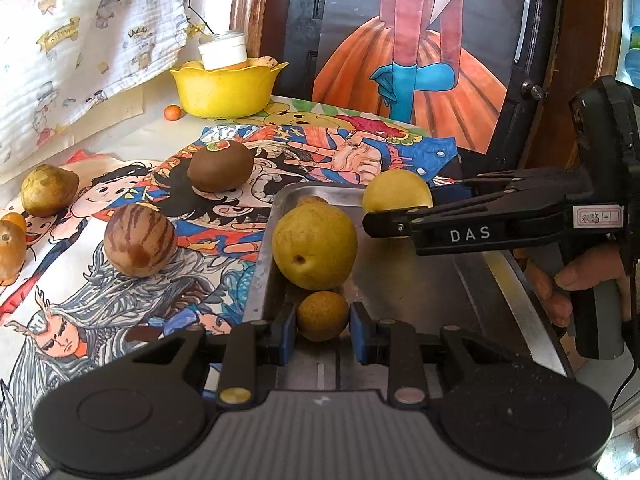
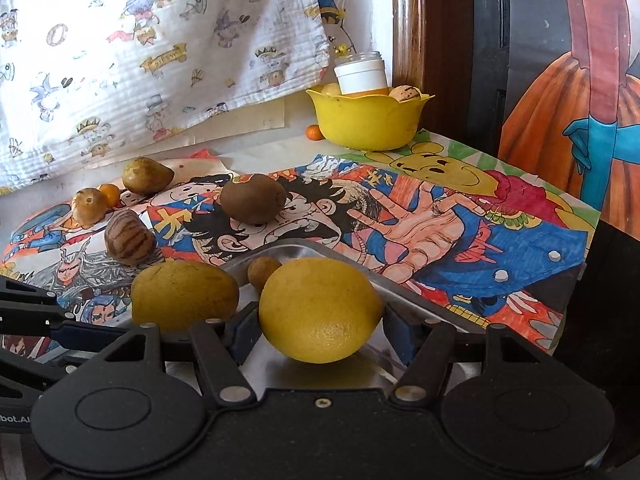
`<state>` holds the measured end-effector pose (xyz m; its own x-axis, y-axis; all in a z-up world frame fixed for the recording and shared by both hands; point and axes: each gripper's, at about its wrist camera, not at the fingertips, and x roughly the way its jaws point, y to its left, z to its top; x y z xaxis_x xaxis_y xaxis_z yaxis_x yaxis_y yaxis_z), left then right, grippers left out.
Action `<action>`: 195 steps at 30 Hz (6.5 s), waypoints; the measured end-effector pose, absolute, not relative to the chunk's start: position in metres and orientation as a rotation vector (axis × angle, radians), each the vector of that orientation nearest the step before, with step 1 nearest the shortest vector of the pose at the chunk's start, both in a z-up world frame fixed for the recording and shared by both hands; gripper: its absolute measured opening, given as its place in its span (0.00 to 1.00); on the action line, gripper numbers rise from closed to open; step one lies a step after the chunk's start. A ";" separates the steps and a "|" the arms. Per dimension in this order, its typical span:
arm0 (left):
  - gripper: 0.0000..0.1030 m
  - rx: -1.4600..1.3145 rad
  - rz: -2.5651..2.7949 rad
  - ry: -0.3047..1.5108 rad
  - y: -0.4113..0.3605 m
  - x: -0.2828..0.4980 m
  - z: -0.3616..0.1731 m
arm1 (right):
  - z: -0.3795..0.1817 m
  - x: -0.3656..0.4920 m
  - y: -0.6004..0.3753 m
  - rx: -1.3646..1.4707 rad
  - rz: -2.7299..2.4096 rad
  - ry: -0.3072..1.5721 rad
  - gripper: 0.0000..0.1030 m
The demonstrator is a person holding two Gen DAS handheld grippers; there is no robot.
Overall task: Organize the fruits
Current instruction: 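Carry the small brown fruit in left gripper while right gripper carries the lemon to the tray, then open left gripper over the tray while right gripper sets the lemon down, then lift both grippers off the tray and move toward the loose fruits, then grasp a striped pepino with left gripper while right gripper grasps another pepino, then carry the pepino in left gripper while right gripper carries its pepino to the tray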
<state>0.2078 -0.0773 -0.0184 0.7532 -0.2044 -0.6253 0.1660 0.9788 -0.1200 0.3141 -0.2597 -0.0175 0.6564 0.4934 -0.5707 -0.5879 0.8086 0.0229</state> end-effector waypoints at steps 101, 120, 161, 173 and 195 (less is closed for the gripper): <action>1.00 -0.049 0.175 0.625 0.080 0.084 0.017 | 0.034 0.102 -0.166 -0.214 0.714 0.666 0.99; 1.00 0.024 0.248 0.569 0.108 0.137 0.030 | 0.067 0.172 -0.116 -0.239 0.743 0.539 0.99; 0.95 -0.076 0.166 0.642 0.140 0.248 -0.013 | -0.021 0.299 -0.061 -0.341 0.787 0.666 0.93; 0.69 -0.162 0.184 0.647 0.144 0.252 -0.018 | -0.023 0.305 -0.060 -0.301 0.802 0.665 0.76; 0.48 -0.192 0.166 0.670 0.128 0.243 -0.015 | -0.020 0.298 -0.065 -0.294 0.786 0.647 0.53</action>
<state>0.2425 0.1284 -0.0151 0.7717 0.0907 -0.6295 -0.2138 0.9692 -0.1224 0.2980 -0.0651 -0.0200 0.5285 0.5606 -0.6376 -0.7336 0.6795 -0.0106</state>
